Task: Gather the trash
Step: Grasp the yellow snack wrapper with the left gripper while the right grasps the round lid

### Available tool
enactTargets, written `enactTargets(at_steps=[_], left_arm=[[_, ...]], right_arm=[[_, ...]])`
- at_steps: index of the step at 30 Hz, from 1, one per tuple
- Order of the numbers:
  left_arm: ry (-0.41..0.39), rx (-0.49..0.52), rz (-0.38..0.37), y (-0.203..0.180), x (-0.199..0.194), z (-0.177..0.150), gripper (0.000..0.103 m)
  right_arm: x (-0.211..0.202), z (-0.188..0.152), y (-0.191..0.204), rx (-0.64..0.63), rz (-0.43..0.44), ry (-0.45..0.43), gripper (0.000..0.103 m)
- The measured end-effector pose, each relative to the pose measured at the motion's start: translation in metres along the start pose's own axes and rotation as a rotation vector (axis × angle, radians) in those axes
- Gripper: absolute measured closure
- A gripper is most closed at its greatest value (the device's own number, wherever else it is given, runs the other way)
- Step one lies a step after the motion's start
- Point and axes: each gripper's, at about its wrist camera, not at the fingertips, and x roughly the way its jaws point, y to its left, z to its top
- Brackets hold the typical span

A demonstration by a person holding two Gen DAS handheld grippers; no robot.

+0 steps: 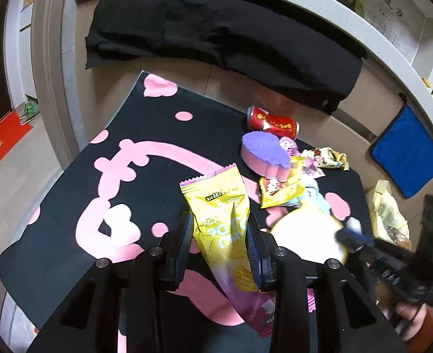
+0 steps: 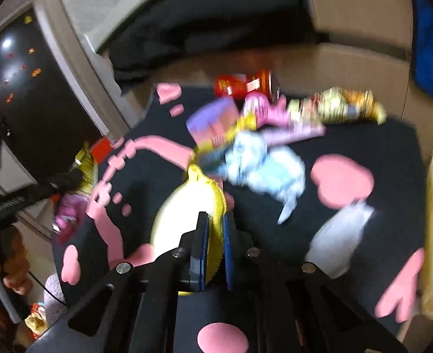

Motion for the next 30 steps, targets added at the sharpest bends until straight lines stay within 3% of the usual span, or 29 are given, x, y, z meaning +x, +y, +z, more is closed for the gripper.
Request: enactTargets(at_steps=[3,7,14,19,24,30], left_arm=[[0.008,0.013,-0.033,-0.011,0.001,-0.002,0.067],[0.027,0.041,-0.071,-0.029,0.007,-0.006,0.067],[0.034,0.066,-0.086,-0.043,0.012,-0.013,0.067],[0.036,0.059,-0.075,-0.038,0.011,-0.015,0.067],[0.033,0.051,-0.064,-0.029,0.008,-0.018,0.067],[0.036,0.050,-0.057,-0.021,0.006,-0.023,0.067]], right_arm=[[-0.028,0.014,-0.005,-0.012,-0.031,-0.058,0.094],[-0.058,0.022,-0.006,-0.125,-0.190,-0.130,0.094],[-0.054,0.009,-0.013,-0.208,-0.321,-0.117,0.094],[-0.036,-0.005,-0.001,-0.231,-0.280,-0.075,0.094],[-0.027,-0.012,0.019,-0.210,-0.169,-0.050,0.094],[-0.033,-0.005,0.027,-0.188,-0.126,-0.071,0.094]])
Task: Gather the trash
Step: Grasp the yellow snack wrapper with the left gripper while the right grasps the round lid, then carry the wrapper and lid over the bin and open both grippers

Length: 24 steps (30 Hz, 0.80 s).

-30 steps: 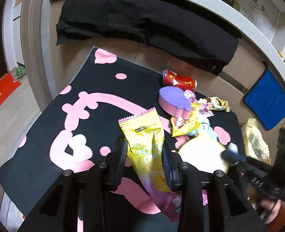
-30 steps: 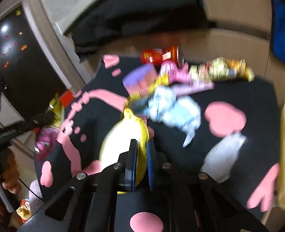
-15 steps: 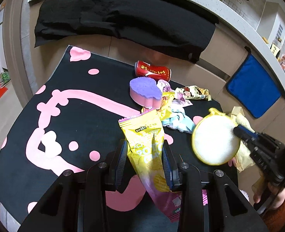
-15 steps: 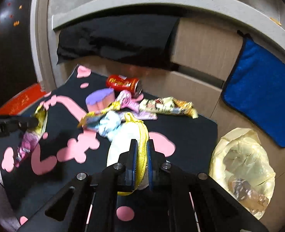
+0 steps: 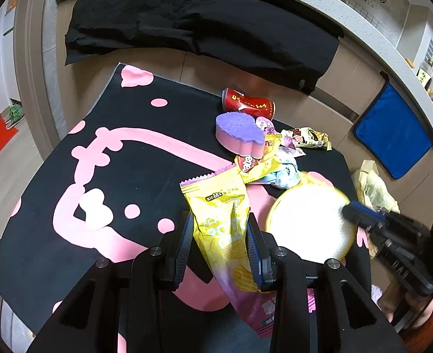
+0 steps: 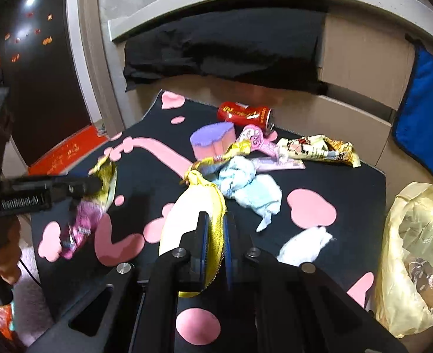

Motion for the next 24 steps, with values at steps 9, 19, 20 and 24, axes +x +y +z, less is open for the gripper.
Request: enactTargets(at_steps=[9,19,20,24], left_arm=[[-0.060,0.063,-0.037,-0.045,-0.011,0.015,0.067],[-0.168,0.233,-0.075,-0.152,-0.022,0.046,0.067],[-0.177,0.252,-0.076,-0.164,-0.021,0.047,0.067],[-0.182,0.304,-0.096,-0.202,-0.014,0.049,0.067]], right_arm=[[-0.049,0.019,-0.022,-0.001,-0.062,-0.106,0.094],[-0.117,0.028,-0.089,0.068,-0.139,-0.230,0.094],[-0.123,0.027,-0.095,0.070,-0.150,-0.237,0.094],[-0.142,0.019,-0.120,0.078,-0.197,-0.256,0.094]])
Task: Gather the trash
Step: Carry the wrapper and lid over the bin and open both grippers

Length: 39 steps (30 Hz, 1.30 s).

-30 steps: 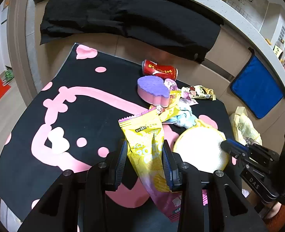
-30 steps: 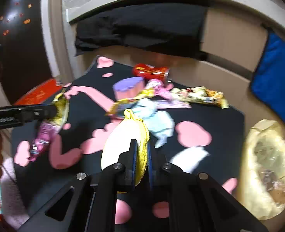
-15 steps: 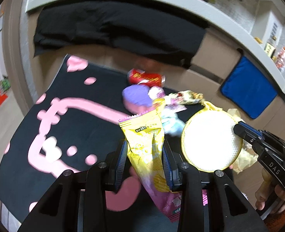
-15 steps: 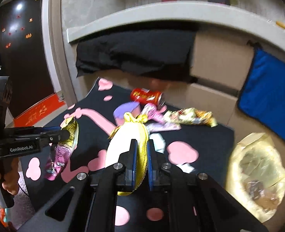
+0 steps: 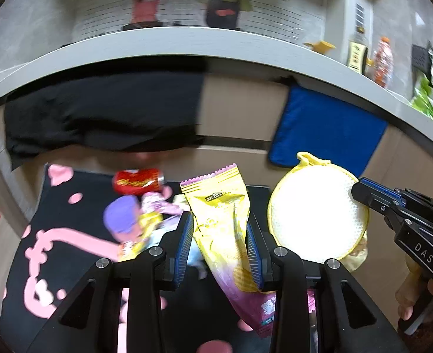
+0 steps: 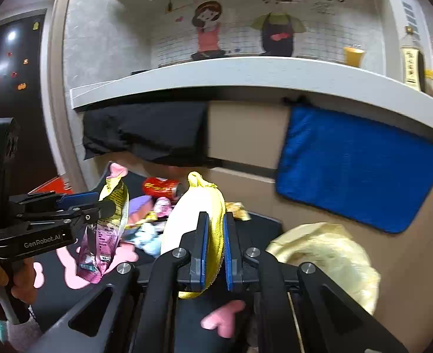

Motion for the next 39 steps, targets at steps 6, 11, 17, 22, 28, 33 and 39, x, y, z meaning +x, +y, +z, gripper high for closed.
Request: enactTargets(at_steps=[6,11,17,22,28,33,39], left_arm=[[0.014,0.038,-0.060,-0.052,0.028,0.010,0.067],[0.035,0.069,-0.108,-0.085,0.050,0.016,0.067],[0.054,0.088,-0.154,-0.112,0.077,0.018,0.067],[0.075,0.089,-0.193,-0.129,0.102,0.019,0.067],[0.145,0.065,-0.231,-0.141,0.142,0.016,0.067],[0.179,0.058,-0.249,-0.151,0.166,0.014,0.067],[0.207,0.064,-0.270,-0.162,0.191,0.014,0.067]], right_arm=[[-0.013,-0.009,-0.043,0.028,-0.073,-0.007,0.094],[-0.020,-0.016,-0.079,0.077,-0.137,-0.005,0.094],[-0.025,-0.021,-0.109,0.109,-0.190,0.000,0.094],[-0.021,-0.026,-0.132,0.126,-0.223,0.020,0.094],[-0.009,-0.036,-0.151,0.134,-0.255,0.053,0.094],[0.003,-0.045,-0.166,0.151,-0.264,0.078,0.094],[0.016,-0.054,-0.183,0.158,-0.271,0.095,0.094]])
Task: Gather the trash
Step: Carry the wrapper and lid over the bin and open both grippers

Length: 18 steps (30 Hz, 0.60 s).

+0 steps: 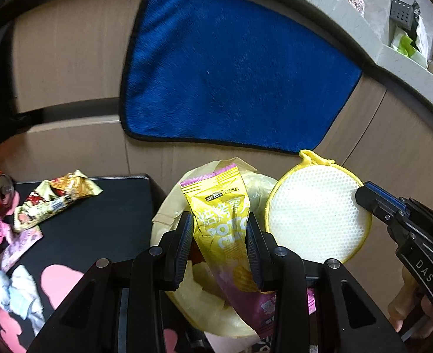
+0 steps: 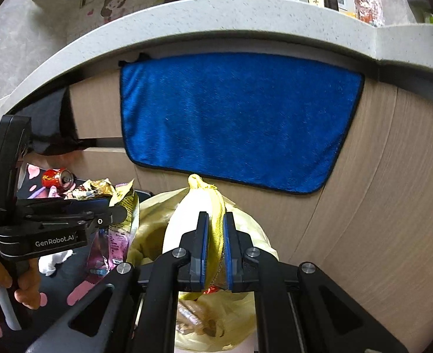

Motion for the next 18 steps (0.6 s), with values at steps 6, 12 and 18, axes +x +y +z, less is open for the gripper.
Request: enactTargets(at_steps=[6,12,18], left_arm=[[0.023,0.010,-0.009,-0.004,0.023,0.005,0.067],[0.036,-0.007,-0.043,-0.003,0.035,0.007,0.059],[0.035,-0.011,-0.044,0.003,0.036,0.009,0.046]], right_arm=[[0.016,-0.002,-0.015,0.019,-0.004,0.009,0.094],[0.030,-0.006,-0.027,0.045,-0.002,0.029,0.094],[0.036,-0.008,-0.026,0.050,-0.001,0.040,0.094]])
